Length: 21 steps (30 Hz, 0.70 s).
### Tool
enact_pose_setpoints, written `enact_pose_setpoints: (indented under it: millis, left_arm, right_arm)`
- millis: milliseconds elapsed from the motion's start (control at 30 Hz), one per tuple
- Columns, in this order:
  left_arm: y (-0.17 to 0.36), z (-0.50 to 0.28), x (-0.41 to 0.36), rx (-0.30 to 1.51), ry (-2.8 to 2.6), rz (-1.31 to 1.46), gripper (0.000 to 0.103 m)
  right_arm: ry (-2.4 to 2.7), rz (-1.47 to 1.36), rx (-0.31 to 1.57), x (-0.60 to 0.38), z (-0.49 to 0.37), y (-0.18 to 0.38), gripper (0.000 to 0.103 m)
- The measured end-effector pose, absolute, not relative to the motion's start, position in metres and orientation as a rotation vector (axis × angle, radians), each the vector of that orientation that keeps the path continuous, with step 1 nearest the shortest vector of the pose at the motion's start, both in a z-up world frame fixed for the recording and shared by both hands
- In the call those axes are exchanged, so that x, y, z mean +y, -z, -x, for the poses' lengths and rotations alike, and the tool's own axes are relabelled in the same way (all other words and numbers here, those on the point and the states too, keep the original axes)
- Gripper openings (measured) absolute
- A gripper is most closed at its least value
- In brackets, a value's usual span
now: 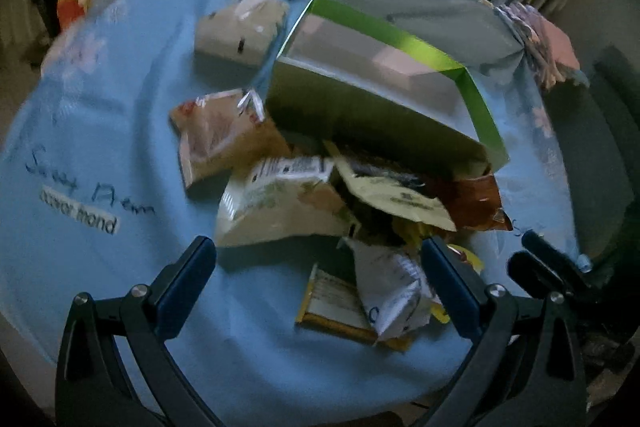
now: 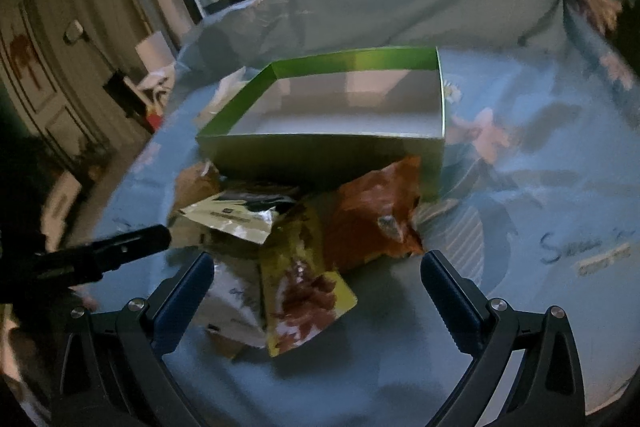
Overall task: Organize snacks
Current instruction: 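Move the left tool toward the snack pile in front of the box, then grasp the white wrapped pastry packet with the left gripper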
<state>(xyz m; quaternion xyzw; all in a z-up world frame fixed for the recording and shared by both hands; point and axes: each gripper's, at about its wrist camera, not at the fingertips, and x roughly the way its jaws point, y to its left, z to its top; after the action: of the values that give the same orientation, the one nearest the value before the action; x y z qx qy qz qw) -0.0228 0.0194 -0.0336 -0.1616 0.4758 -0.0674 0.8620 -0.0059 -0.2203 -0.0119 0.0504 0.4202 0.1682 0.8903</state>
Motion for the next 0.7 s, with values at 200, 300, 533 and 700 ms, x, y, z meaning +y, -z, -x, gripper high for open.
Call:
enact_pose_setpoints:
  millis: [200, 300, 533, 700]
  left_arm:
    - [0.053, 0.028, 0.033, 1.075, 0.237, 0.503, 0.103]
    - [0.053, 0.037, 0.033, 1.066, 0.296, 0.563, 0.103]
    - [0.05, 0.044, 0.016, 1.049, 0.417, 0.605, 0.102]
    - [0.05, 0.036, 0.005, 1.062, 0.453, 0.604, 0.099]
  right_arm:
    - [-0.429, -0.285, 0.926, -0.239, 0.004, 0.024, 0.103]
    - [-0.485, -0.345, 0.946, -0.241, 0.007, 0.03, 0.103]
    - [-0.64, -0.306, 0.951, -0.22, 0.022, 0.039, 0.103]
    - [-0.719, -0.111, 0.902, -0.185, 0.034, 0.033, 0.098]
